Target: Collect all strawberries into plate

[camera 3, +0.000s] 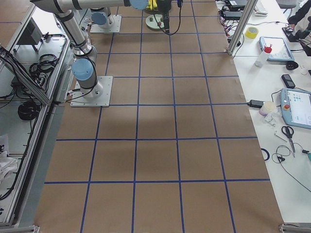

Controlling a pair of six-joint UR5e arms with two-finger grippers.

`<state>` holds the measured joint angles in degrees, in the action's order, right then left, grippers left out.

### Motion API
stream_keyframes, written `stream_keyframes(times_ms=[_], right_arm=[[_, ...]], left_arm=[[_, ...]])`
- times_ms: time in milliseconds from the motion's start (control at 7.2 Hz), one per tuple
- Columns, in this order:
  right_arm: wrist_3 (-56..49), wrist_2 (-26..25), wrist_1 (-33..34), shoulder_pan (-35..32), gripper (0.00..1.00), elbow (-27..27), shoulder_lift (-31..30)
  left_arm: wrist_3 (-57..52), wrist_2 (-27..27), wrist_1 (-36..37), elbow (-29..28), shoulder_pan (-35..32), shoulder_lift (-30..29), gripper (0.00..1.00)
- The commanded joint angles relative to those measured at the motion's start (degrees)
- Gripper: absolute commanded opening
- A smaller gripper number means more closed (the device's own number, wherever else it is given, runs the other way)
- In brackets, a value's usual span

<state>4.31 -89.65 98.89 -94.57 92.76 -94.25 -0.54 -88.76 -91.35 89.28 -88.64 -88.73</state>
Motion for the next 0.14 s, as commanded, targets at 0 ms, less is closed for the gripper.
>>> stream_keyframes(times_ms=[0], right_arm=[[0.0,0.0,0.1,0.0,1.0,0.0,0.0]], left_arm=[[0.0,-0.1,-0.1,1.1,0.0,0.1,1.0]])
